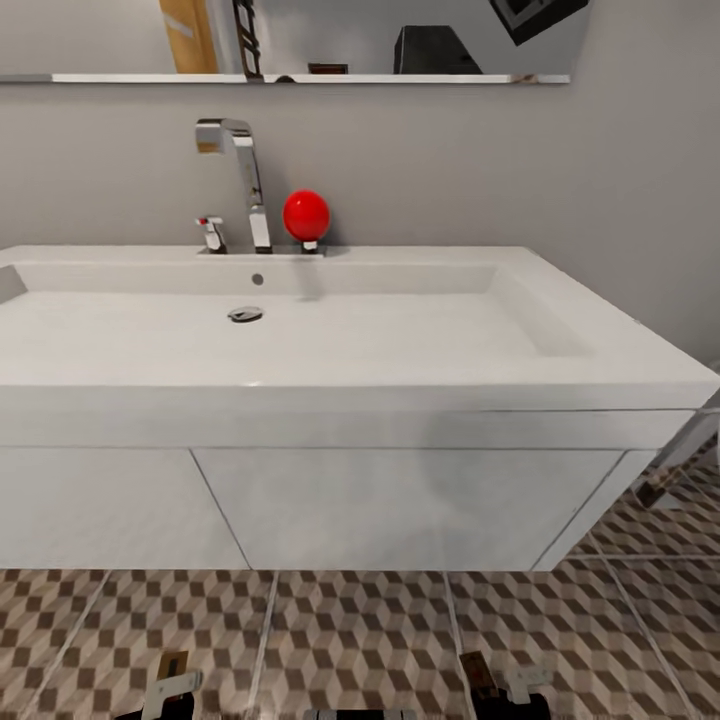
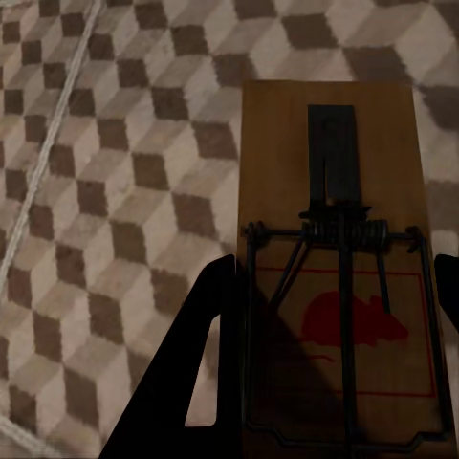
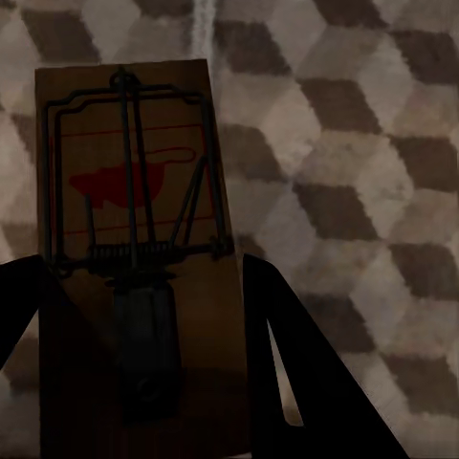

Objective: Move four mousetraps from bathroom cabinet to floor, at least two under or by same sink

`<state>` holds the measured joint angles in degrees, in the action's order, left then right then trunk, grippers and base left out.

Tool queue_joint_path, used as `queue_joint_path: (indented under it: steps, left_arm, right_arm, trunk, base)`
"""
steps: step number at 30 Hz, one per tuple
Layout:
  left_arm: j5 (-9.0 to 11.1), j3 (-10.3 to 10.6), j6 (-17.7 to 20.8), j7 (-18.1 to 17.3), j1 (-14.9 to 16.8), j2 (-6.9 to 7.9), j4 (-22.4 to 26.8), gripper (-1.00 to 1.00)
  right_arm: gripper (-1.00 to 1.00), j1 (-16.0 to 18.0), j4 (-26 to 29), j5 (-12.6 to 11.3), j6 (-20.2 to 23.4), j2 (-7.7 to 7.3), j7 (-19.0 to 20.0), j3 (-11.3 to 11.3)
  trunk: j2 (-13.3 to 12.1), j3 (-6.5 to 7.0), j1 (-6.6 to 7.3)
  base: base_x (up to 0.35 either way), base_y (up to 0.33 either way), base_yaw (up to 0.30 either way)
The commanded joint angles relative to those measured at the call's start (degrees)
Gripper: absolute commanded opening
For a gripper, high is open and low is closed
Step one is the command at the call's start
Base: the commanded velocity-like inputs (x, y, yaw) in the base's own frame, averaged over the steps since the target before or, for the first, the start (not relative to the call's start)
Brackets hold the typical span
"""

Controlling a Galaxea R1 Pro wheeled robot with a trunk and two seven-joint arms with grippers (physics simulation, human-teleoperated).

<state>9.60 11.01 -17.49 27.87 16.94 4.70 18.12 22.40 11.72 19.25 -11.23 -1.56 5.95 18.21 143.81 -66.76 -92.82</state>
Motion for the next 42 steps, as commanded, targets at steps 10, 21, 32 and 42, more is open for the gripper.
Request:
queue_joint_path:
  steps: [10, 21, 32, 42]
  left_arm:
    - [0.6, 0.4, -0.3, 0.2, 0.0, 0.0, 0.0, -1.0]
    - [0.4, 0.4, -1.3, 0.3, 0.0, -0.04, 0.0, -1.0]
    - [0.4, 0.3, -1.4, 0.3, 0.0, -0.01, 0.0, -1.0]
    - [0.6, 0.3, -1.4, 0.3, 0.0, -0.03, 0.0, -1.0]
  right_arm:
    - [-1.0, 0.1, 0.0, 0.4, -0.7, 0.0, 0.4, 0.5]
    - [-1.0, 0.1, -0.1, 0.4, -4.0, 0.05, 0.4, 0.5]
    - [-1.0, 0.1, -0.1, 0.3, -4.1, 0.06, 0.4, 0.5]
    - [-1.0, 0.1, -0.1, 0.3, -4.1, 0.06, 0.4, 0.5]
  trunk:
    - [0.0, -0.49, -0.04]
    - [0.1, -1.6, -0.17]
    - [0.2, -3.37, -0.37]
    - [0.2, -3.37, -0.37]
  base:
    - [0.0, 0.0, 0.0]
    - [0.0, 0.0, 0.0]
    - [0.0, 0.0, 0.0]
    - [0.0, 0.0, 0.0]
